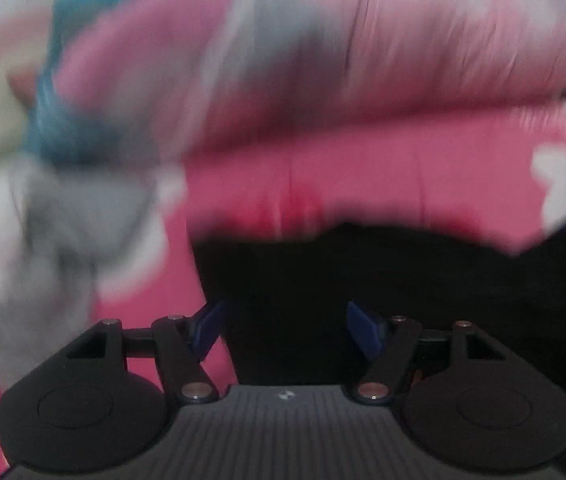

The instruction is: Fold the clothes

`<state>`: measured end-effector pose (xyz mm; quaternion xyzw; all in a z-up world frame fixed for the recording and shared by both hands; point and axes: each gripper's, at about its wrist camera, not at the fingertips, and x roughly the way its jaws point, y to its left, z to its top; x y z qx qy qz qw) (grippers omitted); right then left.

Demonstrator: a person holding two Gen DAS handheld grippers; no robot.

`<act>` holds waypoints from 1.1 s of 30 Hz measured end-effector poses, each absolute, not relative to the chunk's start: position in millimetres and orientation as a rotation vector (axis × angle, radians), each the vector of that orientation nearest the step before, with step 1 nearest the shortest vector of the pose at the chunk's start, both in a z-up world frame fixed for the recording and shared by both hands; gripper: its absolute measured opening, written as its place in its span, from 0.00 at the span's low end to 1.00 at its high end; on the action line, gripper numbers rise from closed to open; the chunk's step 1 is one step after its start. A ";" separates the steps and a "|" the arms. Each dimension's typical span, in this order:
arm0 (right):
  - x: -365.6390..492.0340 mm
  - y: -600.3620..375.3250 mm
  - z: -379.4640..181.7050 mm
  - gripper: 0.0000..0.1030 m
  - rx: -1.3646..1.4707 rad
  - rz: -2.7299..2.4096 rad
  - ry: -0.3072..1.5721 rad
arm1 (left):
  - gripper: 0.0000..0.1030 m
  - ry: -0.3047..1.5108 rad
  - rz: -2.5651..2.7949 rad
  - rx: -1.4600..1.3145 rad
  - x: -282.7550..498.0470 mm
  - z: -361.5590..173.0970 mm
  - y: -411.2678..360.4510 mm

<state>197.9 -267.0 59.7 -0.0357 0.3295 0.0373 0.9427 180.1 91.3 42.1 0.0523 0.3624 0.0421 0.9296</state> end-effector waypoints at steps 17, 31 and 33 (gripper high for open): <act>-34.7 -391.0 78.5 0.79 0.399 0.183 0.708 | 0.79 0.756 -0.148 -0.178 -9.8 101.5 164.9; -131.9 -377.8 44.0 0.63 0.492 0.162 0.712 | 0.12 0.808 -0.185 -0.154 -81.9 51.5 122.0; -136.6 -377.7 40.0 0.54 0.504 0.150 0.709 | 0.08 0.795 -0.172 -0.115 -83.0 51.0 112.8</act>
